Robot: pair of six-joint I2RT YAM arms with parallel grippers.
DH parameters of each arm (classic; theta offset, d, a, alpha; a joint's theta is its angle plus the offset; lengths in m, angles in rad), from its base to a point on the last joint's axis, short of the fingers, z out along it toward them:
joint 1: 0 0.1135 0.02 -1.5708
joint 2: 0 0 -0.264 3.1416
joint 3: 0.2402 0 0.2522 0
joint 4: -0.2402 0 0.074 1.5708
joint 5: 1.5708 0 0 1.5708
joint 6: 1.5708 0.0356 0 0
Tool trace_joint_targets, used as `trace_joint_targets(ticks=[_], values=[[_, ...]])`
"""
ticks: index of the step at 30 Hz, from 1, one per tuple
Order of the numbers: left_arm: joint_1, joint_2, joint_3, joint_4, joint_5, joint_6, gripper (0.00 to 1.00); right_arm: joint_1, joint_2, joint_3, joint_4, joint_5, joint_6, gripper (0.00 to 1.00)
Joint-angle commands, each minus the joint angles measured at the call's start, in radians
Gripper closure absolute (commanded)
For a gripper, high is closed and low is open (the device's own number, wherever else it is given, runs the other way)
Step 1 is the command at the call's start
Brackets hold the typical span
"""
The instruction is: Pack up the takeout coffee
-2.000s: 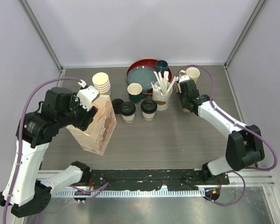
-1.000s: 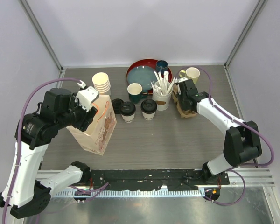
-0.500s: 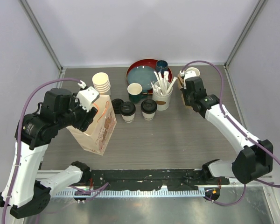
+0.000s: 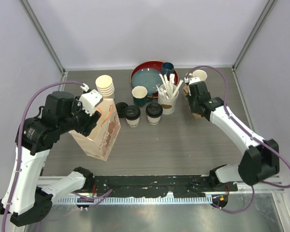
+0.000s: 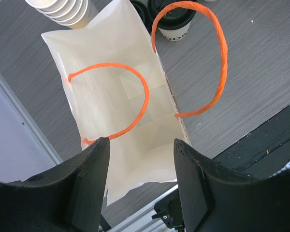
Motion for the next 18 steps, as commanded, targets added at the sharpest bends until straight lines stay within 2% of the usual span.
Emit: trace_joint_targets(ticks=[1, 3, 5, 8, 13, 18], values=[[-0.003, -0.005, 0.017, -0.045, 0.002, 0.016, 0.41, 0.068, -0.211, -0.003, 0.208, 0.08, -0.047, 0.99], [-0.003, -0.005, 0.012, -0.045, 0.005, 0.016, 0.41, 0.05, -0.218, -0.04, 0.204, 0.092, -0.021, 0.99], [-0.005, -0.005, 0.009, -0.043, 0.007, 0.013, 0.4, -0.02, -0.143, -0.032, 0.147, 0.043, 0.043, 0.99], [-0.003, -0.003, 0.008, -0.04, 0.01, 0.013, 0.4, -0.041, -0.058, -0.032, 0.083, 0.011, 0.074, 0.99], [-0.003, -0.003, 0.008, -0.038, 0.013, 0.015, 0.4, -0.041, -0.093, -0.029, 0.084, -0.028, 0.091, 0.99], [-0.005, -0.005, 0.005, -0.04, 0.013, 0.013, 0.4, -0.041, -0.135, -0.011, 0.073, 0.031, 0.068, 0.99]])
